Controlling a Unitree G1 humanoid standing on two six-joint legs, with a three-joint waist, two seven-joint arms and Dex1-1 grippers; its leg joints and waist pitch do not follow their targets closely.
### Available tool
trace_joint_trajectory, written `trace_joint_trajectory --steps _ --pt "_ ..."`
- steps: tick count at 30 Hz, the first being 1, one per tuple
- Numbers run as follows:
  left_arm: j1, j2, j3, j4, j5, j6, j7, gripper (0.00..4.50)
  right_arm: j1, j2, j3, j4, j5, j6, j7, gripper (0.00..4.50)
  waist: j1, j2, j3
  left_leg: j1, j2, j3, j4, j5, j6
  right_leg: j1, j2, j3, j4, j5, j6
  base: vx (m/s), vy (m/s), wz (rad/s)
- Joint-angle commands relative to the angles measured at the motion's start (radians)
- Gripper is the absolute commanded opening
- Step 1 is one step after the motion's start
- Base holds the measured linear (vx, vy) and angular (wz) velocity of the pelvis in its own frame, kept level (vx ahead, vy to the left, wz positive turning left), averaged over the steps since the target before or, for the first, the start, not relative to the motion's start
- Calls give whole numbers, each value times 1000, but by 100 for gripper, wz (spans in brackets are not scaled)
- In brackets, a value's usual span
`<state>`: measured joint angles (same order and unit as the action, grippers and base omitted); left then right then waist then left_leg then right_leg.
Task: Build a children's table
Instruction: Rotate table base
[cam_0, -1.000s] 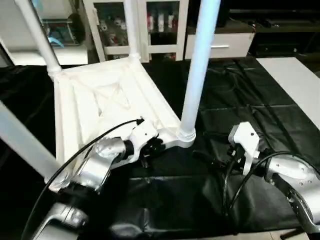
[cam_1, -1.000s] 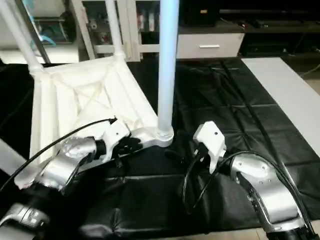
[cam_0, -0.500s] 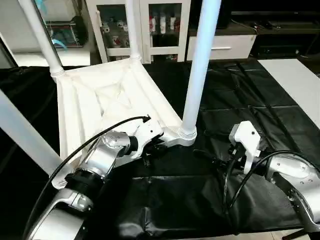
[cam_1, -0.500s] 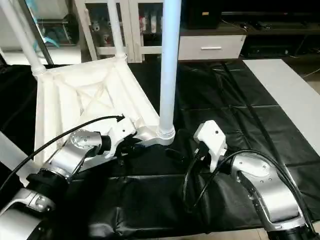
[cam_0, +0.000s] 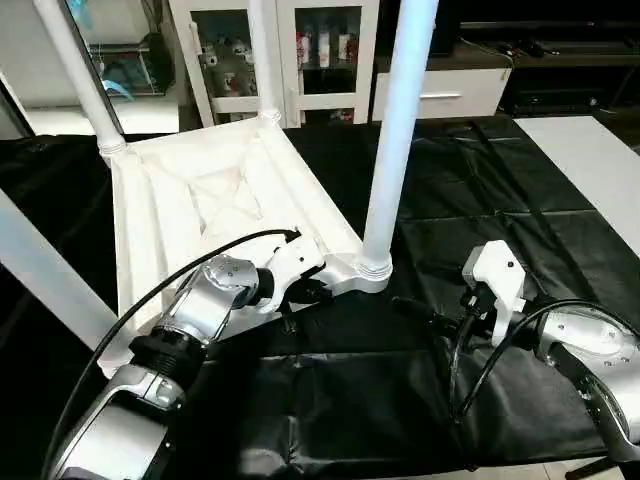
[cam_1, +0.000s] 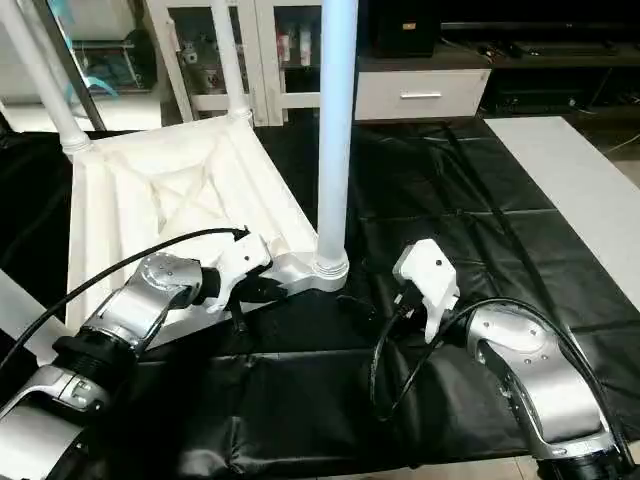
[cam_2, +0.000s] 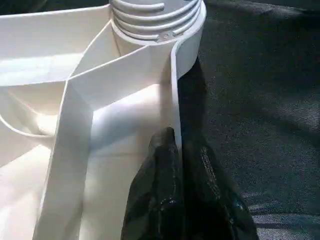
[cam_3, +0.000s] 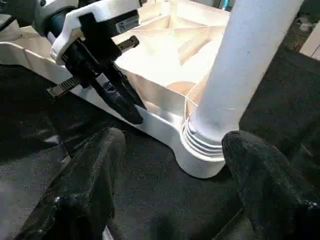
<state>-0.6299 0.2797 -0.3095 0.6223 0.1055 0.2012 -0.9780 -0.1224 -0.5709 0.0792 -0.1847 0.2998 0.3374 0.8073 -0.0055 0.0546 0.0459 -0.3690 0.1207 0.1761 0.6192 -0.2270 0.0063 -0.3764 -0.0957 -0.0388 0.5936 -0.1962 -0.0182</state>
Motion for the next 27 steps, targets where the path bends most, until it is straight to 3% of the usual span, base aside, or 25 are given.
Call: trace_joint_trajectory --steps 1,8,10,15,16,19,22,24,27 --pt "80 27 -45 19 20 2 -40 1 -10 5 -25 11 -2 -14 -15 348 -1 -15 -45 6 106 -50 -103 -268 48 29 -75 43 -77 -244 -217 0 0 0" --pt "196 66 -72 -109 -7 -45 -107 1 -9 -2 -40 31 3 -17 -8 348 -9 -14 -49 4 109 -47 -101 -230 82 30 -76 43 -75 -217 -224 0 0 0" --pt "238 104 -83 -200 -14 -36 -136 1 7 -25 -29 52 -11 -37 20 348 -8 -14 -50 2 111 -46 -100 -217 92 31 -79 43 -72 -207 -225 0 0 0" --pt "268 146 -77 -282 -13 -18 -150 0 7 -40 -7 76 17 -30 99 364 -8 -14 -49 3 107 -44 -99 -202 107 30 -73 41 -72 -207 -230 0 0 0" --pt "271 151 -77 -290 -14 -24 -156 0 4 -47 4 81 18 -36 124 382 -8 -19 -49 2 107 -44 -99 -197 111 31 -72 40 -72 -204 -230 0 0 0" --pt "280 161 -73 -315 -25 -28 -178 0 -8 -60 31 90 33 -33 194 408 -7 -16 -50 3 108 -45 -98 -195 114 31 -72 40 -69 -196 -234 0 0 0" --pt "287 172 -75 -337 -32 -30 -192 0 -21 -75 51 90 45 -31 244 421 -5 -17 -51 6 110 -44 -99 -178 115 31 -70 40 -65 -152 -245 0 0 0" --pt "293 179 -81 -362 -41 -29 -205 0 -61 -73 73 137 6 -63 239 449 -5 -17 -52 7 109 -43 -98 -169 114 31 -72 39 -61 -126 -257 0 0 0" --pt "297 184 -87 -383 -47 -23 -212 0 -96 -58 83 185 -28 -86 233 449 -5 -18 -52 7 107 -42 -97 -178 104 30 -72 39 -62 -139 -261 0 0 0"
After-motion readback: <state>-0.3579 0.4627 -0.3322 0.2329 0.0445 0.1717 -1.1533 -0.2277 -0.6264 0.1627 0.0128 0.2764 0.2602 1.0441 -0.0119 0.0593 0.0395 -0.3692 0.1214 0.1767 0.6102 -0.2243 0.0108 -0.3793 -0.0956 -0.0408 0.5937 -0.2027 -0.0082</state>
